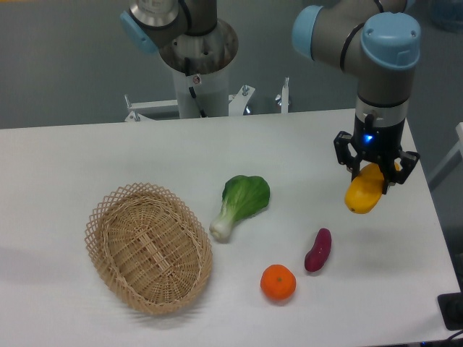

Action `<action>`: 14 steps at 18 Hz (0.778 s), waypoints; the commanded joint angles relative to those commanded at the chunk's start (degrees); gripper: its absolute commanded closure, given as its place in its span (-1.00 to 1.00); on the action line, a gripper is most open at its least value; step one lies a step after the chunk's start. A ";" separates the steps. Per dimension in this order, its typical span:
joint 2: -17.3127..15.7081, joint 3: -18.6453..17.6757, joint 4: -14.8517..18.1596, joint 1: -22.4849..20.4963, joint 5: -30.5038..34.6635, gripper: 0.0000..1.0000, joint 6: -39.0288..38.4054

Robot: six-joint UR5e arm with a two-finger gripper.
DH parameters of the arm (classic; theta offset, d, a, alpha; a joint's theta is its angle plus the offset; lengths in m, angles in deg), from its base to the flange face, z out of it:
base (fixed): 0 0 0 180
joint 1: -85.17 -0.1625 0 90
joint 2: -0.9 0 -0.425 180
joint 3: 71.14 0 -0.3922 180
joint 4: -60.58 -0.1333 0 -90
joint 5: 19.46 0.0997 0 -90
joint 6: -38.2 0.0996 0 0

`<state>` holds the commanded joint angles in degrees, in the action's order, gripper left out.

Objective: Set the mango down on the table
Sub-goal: 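Carry the held yellow mango down toward the table beside the sweet potato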

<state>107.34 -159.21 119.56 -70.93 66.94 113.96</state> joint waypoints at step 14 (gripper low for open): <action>-2.46 -9.05 -2.89 -2.99 -0.09 0.00 13.53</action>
<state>104.88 -168.26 116.67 -73.91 66.85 127.49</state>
